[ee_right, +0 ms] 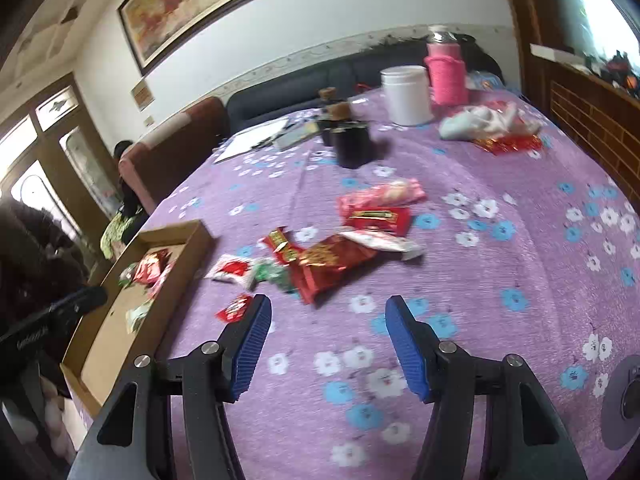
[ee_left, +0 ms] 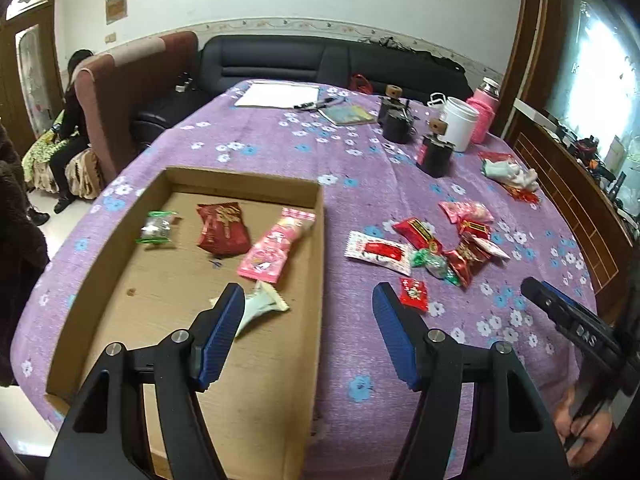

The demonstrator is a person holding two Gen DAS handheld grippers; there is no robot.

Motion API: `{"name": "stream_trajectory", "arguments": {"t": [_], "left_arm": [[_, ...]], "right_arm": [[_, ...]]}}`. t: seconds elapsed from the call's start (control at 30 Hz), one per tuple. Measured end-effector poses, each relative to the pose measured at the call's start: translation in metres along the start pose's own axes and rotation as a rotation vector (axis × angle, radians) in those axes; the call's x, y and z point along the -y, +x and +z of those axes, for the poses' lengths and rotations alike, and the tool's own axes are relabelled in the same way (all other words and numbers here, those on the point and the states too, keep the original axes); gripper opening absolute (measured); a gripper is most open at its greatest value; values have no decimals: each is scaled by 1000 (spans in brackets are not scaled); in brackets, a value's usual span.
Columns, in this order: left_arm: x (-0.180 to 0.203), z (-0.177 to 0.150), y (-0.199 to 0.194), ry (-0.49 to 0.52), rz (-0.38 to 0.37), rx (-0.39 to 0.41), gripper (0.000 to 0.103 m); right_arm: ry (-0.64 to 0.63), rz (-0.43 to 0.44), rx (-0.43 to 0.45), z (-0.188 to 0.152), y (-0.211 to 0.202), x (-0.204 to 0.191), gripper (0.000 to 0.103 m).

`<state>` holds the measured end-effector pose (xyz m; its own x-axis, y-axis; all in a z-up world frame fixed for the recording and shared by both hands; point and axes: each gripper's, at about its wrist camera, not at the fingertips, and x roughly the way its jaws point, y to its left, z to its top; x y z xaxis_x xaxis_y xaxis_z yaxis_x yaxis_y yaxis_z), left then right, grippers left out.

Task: Organize snacks
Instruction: 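Move both open tools back over the snacks on the table, then grasp the dark red bag with the right tool while the left grasps the small red packet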

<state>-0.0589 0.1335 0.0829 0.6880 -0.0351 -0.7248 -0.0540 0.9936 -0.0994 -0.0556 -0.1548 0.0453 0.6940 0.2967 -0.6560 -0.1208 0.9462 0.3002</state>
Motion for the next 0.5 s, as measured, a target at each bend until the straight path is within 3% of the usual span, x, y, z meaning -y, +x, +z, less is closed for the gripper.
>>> {"name": "stream_trajectory", "arguments": {"t": [0.3,0.5], "left_arm": [[23,-5,13,46,-75,-42,66],[40,-10,22,98,-131,-77,66]], "right_arm": [[118,81,-87,11,42,10,62],[203,26,-112,31,78,-1,62]]}}
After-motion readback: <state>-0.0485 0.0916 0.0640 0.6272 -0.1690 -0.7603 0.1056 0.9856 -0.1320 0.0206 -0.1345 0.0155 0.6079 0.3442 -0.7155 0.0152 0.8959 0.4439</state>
